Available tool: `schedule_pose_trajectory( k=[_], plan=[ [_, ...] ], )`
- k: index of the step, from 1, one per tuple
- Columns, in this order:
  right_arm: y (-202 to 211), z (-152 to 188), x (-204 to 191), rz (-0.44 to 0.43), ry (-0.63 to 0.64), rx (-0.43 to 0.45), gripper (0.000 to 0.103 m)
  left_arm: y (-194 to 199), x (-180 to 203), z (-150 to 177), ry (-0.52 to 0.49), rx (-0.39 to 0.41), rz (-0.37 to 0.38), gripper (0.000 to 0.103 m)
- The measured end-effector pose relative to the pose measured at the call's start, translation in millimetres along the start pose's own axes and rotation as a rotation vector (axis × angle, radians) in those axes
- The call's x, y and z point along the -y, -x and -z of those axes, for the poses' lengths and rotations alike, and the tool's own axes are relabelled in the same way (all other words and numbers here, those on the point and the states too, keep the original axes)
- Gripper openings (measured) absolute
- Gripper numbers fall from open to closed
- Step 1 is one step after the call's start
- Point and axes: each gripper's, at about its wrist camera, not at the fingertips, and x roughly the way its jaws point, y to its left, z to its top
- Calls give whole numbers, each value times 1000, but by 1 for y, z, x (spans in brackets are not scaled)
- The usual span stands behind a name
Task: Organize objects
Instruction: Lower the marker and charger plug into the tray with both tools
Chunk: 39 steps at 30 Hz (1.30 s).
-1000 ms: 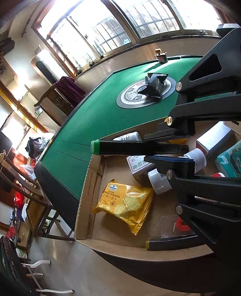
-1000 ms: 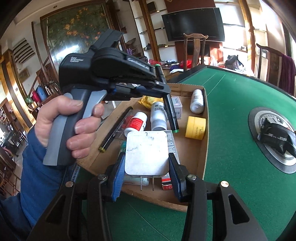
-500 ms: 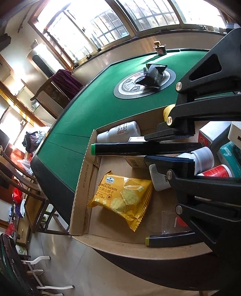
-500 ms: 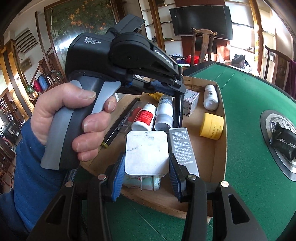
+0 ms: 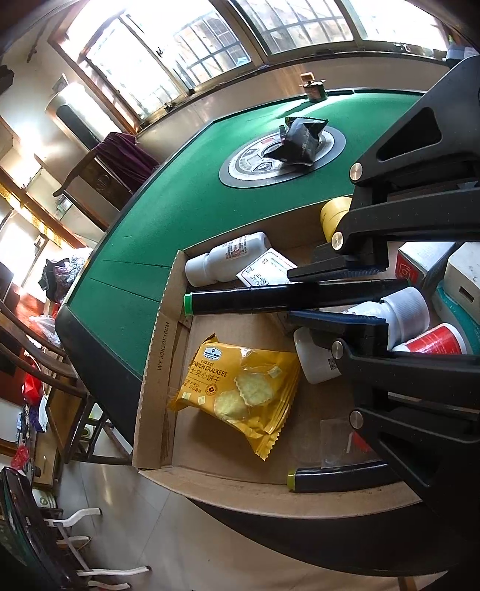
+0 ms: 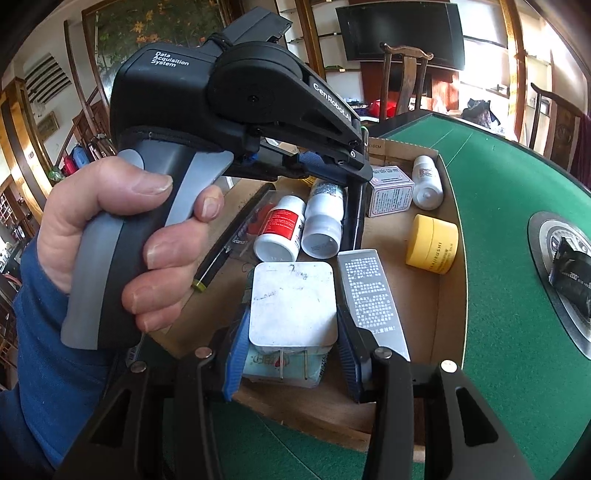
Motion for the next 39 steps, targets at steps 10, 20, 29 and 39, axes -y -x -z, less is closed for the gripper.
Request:
schedule_pose_trajectory(
  k=[10,20,29,39],
  plan=[
    [3,1,10,68,-28,-11,45,-2,2,0,-12,-7,-16,15],
    [22,-3,11,45,-47,27,45,-2,3,0,-6,-5,-7,15],
    [72,-15,63,56,-185,165,45,49,22,4,-77,240,113,46],
    [115,-8,242,298,-459,156,45,43,61,19,-220,236,167,58]
  ],
)
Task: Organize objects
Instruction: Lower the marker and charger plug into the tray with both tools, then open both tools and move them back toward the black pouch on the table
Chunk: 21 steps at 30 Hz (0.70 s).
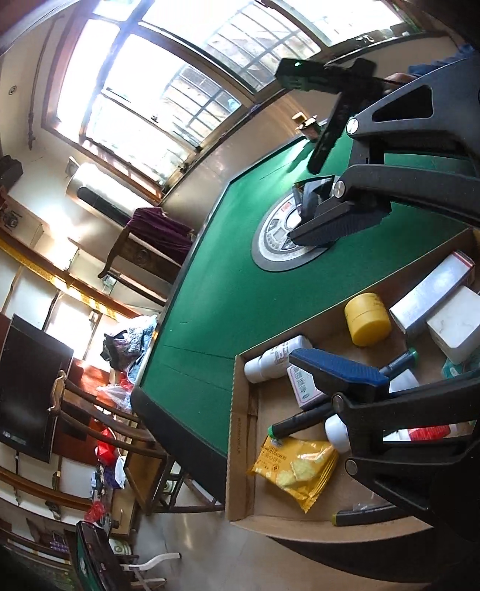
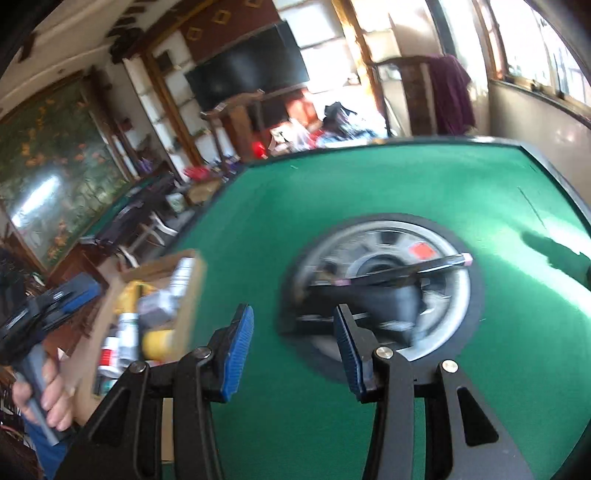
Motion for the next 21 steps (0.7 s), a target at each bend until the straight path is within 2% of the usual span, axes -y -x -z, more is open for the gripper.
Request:
schedule_pose_trajectory(
  k=[4,6,9,11,12,15,17,18,21],
  plan=[
    [-19,-19,24,-15,-19,-18,45,-14,17,9,-50,-48,9,58],
    [-33,-26,30,14,-12,-20,45,-20,27,14,-93,-65,-6,58],
    [-59,-31,41,30,-20,-67,45,-25,35,21,-129,-85,-18,58],
    [-60,-27,42,7,-18,-81,46,-28,35,23,-133,-97,-16,58],
    [-56,-24,43,-14,-27,-91,46,-29,35,24,-133,-101,-21,58],
    [-45,-6,34,-233,-81,-193,46,-30,33,24,-122,-108,-9,58],
    [-38,14,20,-406,-99,-293,46,-29,35,25,-125,-110,-3,58],
    [-32,21,17,-452,-112,-303,46,-30,37,26,-133,-114,3,58],
    [5,27,21,-388,-120,-173,46,-36,43,30,-147,-151,32,58]
  ],
)
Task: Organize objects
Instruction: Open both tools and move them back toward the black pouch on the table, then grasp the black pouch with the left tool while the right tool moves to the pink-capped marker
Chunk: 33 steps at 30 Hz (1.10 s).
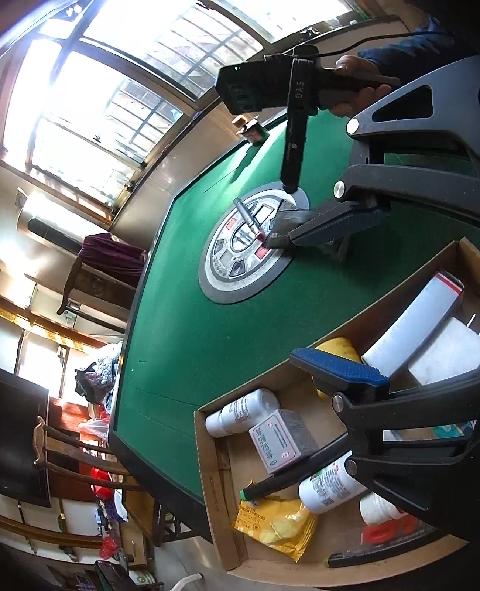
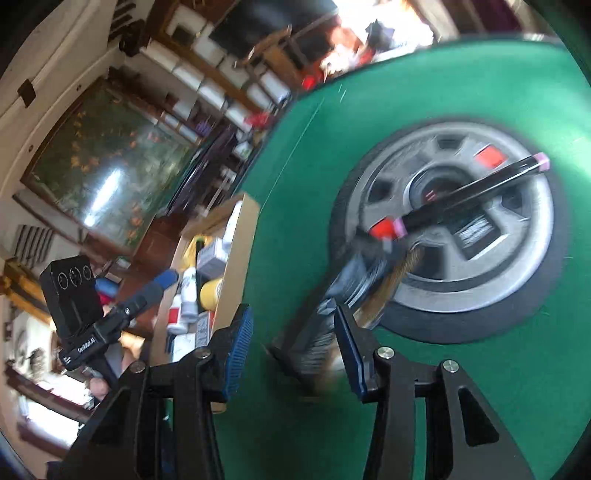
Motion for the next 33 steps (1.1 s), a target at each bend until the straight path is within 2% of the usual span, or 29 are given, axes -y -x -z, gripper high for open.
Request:
schedule_pose_trajectory(
  k=[2,3,5,6,8,10,13,15,17,19,22,25,27,29,30,33],
  plan=[
    [27,2,4,24,-16,96,50,-7,9,-1,-2,-27,12,58],
    [39,3,7,50,-25,143,57,-12,17,-2,-13,-47,7,58],
    [51,2,12,88,-33,194,66,-22,40,-6,-70,-72,-30,58],
    [58,3,18,109,-53,221,66,-27,52,-7,-109,-85,-49,58],
    [64,0,30,87,-94,229,66,-39,71,-11,-165,-113,-77,58],
    [69,0,39,68,-136,245,66,-58,79,-12,-121,-183,-94,58],
    [71,-5,51,61,-172,241,66,-83,80,-8,2,-294,-36,58],
    [76,-7,54,47,-189,256,66,-96,83,-5,65,-343,-54,58],
    [83,-8,50,36,-179,274,66,-99,86,-4,153,-337,-57,58],
    [88,-7,46,24,-171,293,66,-104,91,-8,204,-326,-118,58],
    [90,-6,45,10,-176,299,66,-113,96,-19,185,-281,-226,58],
    [89,-7,49,14,-189,299,66,-129,90,-31,173,-262,-238,58],
    [87,-7,53,26,-202,299,66,-146,81,-32,161,-338,-252,58],
    [85,-7,56,16,-214,292,66,-155,76,-29,119,-393,-297,58],
    [85,-8,56,19,-213,290,66,-153,72,-26,105,-400,-323,58],
    [85,-7,54,30,-203,296,66,-143,70,-20,63,-387,-330,58]
  ],
)
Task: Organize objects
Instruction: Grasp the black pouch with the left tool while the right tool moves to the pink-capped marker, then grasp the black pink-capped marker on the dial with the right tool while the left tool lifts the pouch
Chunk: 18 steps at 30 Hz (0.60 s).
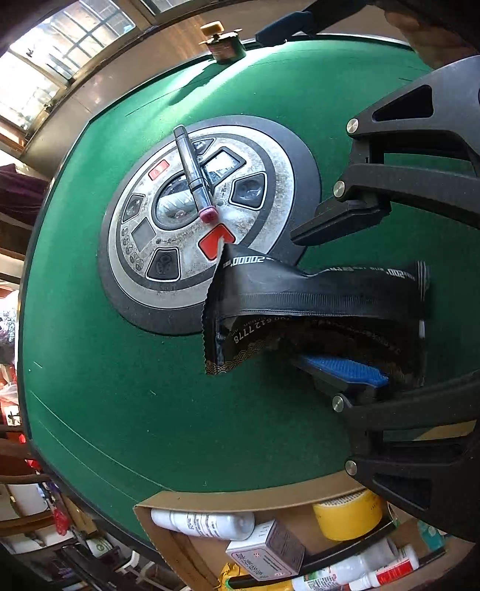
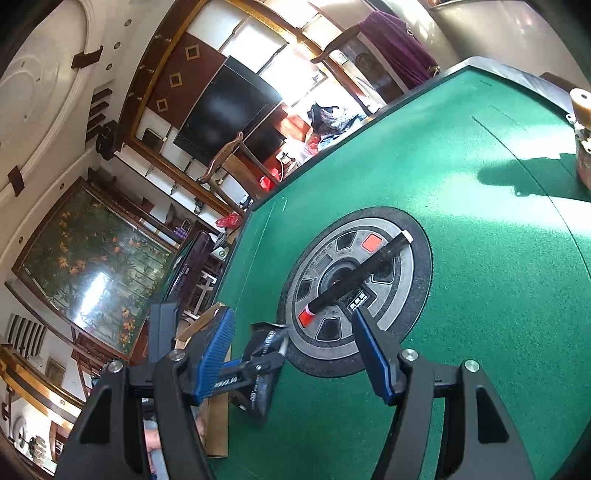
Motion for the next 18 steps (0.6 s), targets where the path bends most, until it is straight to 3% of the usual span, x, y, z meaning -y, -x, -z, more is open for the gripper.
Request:
schedule_pose_trajectory(
  k=[3,5,6,11,18],
  plan=[
    [-1,1,0,31,10,11,66,-1,2,10,-55,30,-41,57],
    [-4,0,2,60,13,8,66,-3,3,17,-66,56,-69,44],
    [-5,0,4,75,14,11,66,-3,4,21,-77,74,-72,43],
    [-14,-6,16,181,-17,11,66,0,0,34,-88,125,-11,38],
    [-76,-12,7,385,-25,-102,66,5,-6,40,-85,134,26,35]
  ],
)
